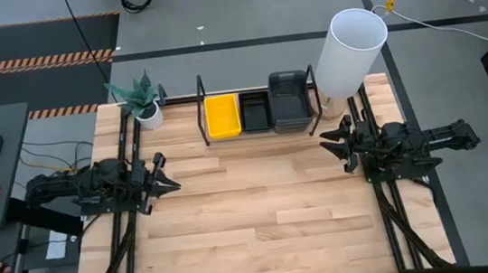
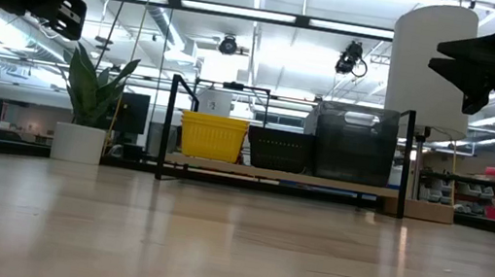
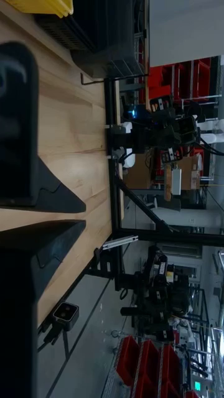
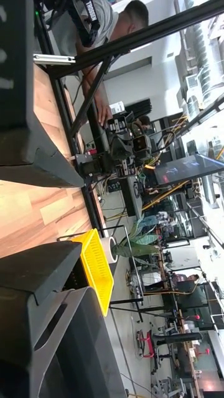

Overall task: Stack baskets on shelf by color
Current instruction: Return to Home Position

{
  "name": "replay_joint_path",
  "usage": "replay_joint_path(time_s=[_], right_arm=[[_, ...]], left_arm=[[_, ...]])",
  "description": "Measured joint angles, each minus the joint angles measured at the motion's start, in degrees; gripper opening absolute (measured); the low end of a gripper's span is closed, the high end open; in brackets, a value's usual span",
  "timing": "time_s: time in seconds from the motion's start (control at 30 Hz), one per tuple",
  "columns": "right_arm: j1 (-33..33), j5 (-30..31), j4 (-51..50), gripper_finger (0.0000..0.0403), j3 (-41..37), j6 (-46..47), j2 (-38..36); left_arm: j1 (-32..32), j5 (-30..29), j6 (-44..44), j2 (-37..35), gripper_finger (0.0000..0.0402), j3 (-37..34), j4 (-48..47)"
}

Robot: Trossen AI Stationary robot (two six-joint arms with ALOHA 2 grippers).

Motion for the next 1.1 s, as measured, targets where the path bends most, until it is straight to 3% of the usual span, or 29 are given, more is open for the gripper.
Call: replay_joint_path(time_s=[1.1], right_arm=[[0.0, 0.0, 0.0, 0.0155, 0.0, 0.0, 0.0]], left_arm=[[0.0, 0.0, 0.0, 0.0, 0.0039, 0.0, 0.0]])
